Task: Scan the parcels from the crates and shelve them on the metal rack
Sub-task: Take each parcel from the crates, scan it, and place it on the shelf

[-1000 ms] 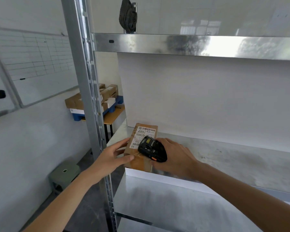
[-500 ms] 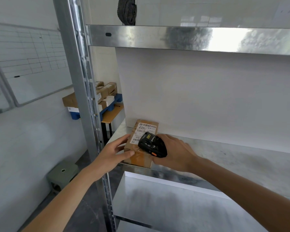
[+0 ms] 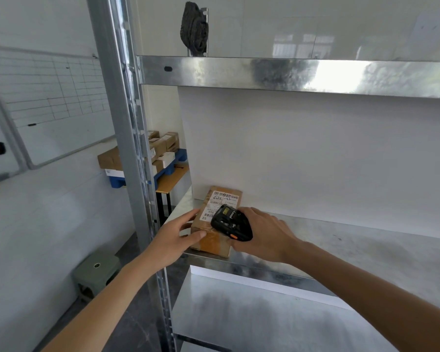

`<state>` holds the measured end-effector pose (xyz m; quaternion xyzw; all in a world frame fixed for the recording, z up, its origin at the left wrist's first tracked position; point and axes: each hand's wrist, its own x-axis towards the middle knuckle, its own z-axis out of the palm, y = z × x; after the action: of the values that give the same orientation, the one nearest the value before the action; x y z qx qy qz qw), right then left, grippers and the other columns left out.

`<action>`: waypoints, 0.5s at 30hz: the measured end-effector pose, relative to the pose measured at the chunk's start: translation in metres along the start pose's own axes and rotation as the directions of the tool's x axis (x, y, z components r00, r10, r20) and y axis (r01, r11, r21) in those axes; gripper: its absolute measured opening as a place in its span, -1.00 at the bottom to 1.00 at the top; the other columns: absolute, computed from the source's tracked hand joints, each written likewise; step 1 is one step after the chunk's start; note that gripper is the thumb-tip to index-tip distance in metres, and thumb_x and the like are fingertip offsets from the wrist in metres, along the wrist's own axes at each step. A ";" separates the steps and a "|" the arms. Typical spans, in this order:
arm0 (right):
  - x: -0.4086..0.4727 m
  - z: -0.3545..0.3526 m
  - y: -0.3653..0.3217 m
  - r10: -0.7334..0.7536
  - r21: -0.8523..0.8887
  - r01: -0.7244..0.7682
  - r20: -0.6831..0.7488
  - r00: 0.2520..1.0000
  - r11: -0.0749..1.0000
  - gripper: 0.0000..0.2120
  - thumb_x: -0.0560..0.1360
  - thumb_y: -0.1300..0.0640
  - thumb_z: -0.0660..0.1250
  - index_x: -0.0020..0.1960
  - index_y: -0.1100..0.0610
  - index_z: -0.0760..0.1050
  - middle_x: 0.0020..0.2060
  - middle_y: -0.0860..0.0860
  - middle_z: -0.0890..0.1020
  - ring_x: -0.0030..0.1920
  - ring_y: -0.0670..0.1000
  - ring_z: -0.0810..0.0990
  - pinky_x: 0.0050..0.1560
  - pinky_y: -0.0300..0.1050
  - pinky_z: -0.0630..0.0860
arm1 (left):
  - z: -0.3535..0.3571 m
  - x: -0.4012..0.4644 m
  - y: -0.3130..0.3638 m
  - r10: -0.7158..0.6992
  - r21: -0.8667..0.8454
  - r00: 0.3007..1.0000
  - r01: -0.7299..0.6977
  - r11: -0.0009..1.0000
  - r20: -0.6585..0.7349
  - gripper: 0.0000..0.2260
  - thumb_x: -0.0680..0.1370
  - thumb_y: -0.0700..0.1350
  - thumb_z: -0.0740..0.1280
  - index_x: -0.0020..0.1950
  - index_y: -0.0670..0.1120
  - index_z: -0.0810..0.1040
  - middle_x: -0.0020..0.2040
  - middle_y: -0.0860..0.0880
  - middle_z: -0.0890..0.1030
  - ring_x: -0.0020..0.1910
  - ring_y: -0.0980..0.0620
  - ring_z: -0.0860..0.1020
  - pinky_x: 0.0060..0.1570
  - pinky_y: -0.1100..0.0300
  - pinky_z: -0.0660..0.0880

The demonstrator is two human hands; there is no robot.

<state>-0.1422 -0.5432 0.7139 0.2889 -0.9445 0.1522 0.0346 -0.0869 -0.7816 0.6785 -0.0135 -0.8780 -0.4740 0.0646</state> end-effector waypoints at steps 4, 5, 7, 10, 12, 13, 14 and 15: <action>-0.007 -0.002 -0.001 -0.006 -0.023 0.006 -0.015 1.000 1.000 -0.28 0.46 -0.33 0.41 0.50 -0.08 0.29 0.30 -0.11 0.54 0.17 -0.01 0.57 0.02 -0.10 0.48 | 0.001 -0.006 0.006 0.004 0.042 1.000 -0.003 0.999 -0.018 -0.44 0.61 0.00 0.37 0.57 0.17 0.25 0.46 0.15 0.41 0.47 0.06 0.38 0.35 0.06 0.43; -0.011 -0.003 -0.001 -0.008 -0.029 0.008 -0.016 1.000 1.000 -0.29 0.46 -0.32 0.42 0.50 -0.08 0.28 0.30 -0.12 0.53 0.17 -0.01 0.57 0.01 -0.10 0.47 | 0.001 -0.008 0.008 0.003 0.051 1.000 -0.001 0.999 -0.027 -0.43 0.61 0.00 0.38 0.57 0.16 0.24 0.49 0.13 0.41 0.48 0.04 0.38 0.35 0.05 0.44; -0.018 -0.004 -0.001 -0.018 -0.044 0.017 -0.017 1.000 0.999 -0.29 0.45 -0.30 0.42 0.49 -0.10 0.28 0.31 -0.12 0.53 0.18 -0.01 0.57 0.05 -0.07 0.51 | 0.000 -0.012 0.010 -0.008 0.070 0.999 0.011 0.997 -0.048 -0.42 0.61 0.01 0.38 0.58 0.16 0.23 0.52 0.10 0.40 0.49 0.01 0.38 0.37 0.01 0.43; -0.031 -0.009 -0.001 -0.035 -0.059 0.034 -0.018 0.999 0.998 -0.29 0.44 -0.31 0.41 0.49 -0.13 0.28 0.32 -0.14 0.52 0.17 -0.02 0.58 0.04 -0.07 0.51 | -0.001 -0.023 0.014 -0.050 0.064 0.995 0.055 0.996 -0.085 -0.39 0.60 0.02 0.39 0.60 0.14 0.22 0.54 0.09 0.38 0.51 -0.02 0.37 0.41 -0.05 0.40; -0.040 -0.013 -0.002 -0.051 -0.059 0.050 -0.018 0.999 0.997 -0.29 0.44 -0.31 0.41 0.49 -0.13 0.27 0.32 -0.15 0.51 0.17 -0.02 0.58 0.03 -0.09 0.49 | -0.003 -0.033 0.017 -0.069 0.065 0.992 0.076 0.995 -0.110 -0.38 0.59 0.04 0.40 0.60 0.14 0.23 0.55 0.08 0.38 0.50 -0.02 0.38 0.42 -0.08 0.39; -0.045 -0.016 -0.003 -0.063 -0.060 0.062 -0.018 0.998 0.996 -0.29 0.44 -0.31 0.41 0.50 -0.13 0.26 0.33 -0.15 0.51 0.18 -0.02 0.57 0.03 -0.09 0.49 | -0.004 -0.040 0.019 -0.074 0.068 0.990 0.083 0.994 -0.122 -0.37 0.58 0.05 0.41 0.60 0.15 0.23 0.54 0.08 0.38 0.49 -0.01 0.39 0.42 -0.09 0.40; -0.050 -0.020 -0.005 -0.077 -0.063 0.076 -0.021 0.997 0.995 -0.28 0.44 -0.31 0.41 0.50 -0.13 0.26 0.34 -0.15 0.51 0.19 -0.02 0.57 0.03 -0.10 0.48 | -0.004 -0.046 0.021 -0.082 0.070 0.988 0.092 0.993 -0.134 -0.37 0.58 0.06 0.42 0.59 0.16 0.24 0.54 0.08 0.38 0.48 -0.01 0.40 0.42 -0.09 0.42; -0.055 -0.023 -0.006 -0.094 -0.066 0.092 -0.024 0.995 0.994 -0.27 0.44 -0.31 0.41 0.51 -0.13 0.25 0.35 -0.15 0.50 0.20 -0.02 0.57 0.03 -0.10 0.48 | -0.005 -0.055 0.024 -0.090 0.069 0.985 0.101 0.993 -0.149 -0.36 0.57 0.07 0.42 0.59 0.17 0.24 0.54 0.08 0.39 0.48 -0.02 0.41 0.41 -0.09 0.44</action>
<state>-0.0935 -0.5117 0.7292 0.3294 -0.9339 0.1237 0.0636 -0.0302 -0.7709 0.6940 0.0657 -0.8880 -0.4426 0.1060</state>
